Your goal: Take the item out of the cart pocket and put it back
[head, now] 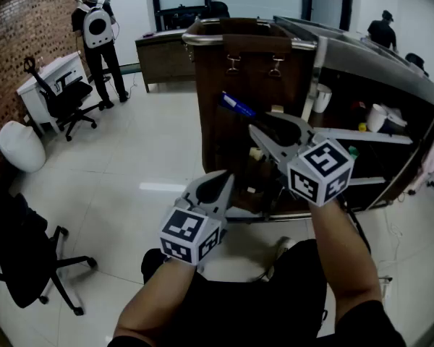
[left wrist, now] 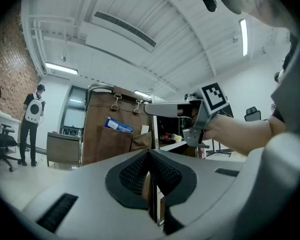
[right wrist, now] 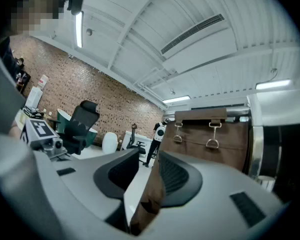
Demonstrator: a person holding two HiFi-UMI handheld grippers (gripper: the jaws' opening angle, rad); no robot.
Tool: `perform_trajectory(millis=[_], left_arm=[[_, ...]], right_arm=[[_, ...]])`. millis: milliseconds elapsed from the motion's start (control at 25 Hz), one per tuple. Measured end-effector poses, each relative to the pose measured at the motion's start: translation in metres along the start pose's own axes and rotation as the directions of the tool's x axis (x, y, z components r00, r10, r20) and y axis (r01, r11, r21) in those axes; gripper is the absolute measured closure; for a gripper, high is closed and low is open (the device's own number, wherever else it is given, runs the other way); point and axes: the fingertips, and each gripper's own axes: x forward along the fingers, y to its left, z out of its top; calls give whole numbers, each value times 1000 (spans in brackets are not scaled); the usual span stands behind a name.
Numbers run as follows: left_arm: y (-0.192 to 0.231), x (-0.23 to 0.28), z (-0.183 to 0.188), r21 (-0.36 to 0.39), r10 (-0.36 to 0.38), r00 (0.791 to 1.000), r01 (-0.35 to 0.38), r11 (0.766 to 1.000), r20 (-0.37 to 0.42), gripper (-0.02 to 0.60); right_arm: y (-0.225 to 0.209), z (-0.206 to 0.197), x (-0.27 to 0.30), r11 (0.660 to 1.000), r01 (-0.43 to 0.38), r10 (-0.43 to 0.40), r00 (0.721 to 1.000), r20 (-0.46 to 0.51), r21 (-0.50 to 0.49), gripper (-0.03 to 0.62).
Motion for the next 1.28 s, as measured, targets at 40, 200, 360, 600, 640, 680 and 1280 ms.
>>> perform_trajectory(millis=[40, 200, 360, 600, 640, 680, 1280], left_arm=[[5, 1, 0, -5, 7, 1000, -7, 1000, 4, 581], [20, 5, -2, -33, 28, 1000, -27, 999, 12, 581], [20, 7, -14, -20, 27, 1000, -28, 999, -14, 581], [14, 8, -22, -13, -3, 1000, 3, 1000, -27, 581], [13, 7, -24, -17, -7, 1000, 6, 1000, -30, 581], [12, 7, -25, -20, -10, 999, 9, 1000, -33, 581], [16, 0, -23, -50, -10, 1000, 9, 999, -21, 581]], right_arm=[[-8, 2, 8, 1000, 12, -12, 1000, -4, -15, 448], [-34, -2, 42, 997, 60, -63, 996, -62, -54, 459], [-47, -20, 68, 994, 81, -90, 985, -144, -67, 457], [-52, -38, 87, 991, 93, -114, 967, -229, -101, 456], [-52, -43, 89, 989, 87, -115, 961, -250, -120, 454], [-52, -48, 91, 987, 81, -116, 956, -271, -136, 454], [-58, -32, 84, 993, 104, -114, 972, -206, -59, 577]])
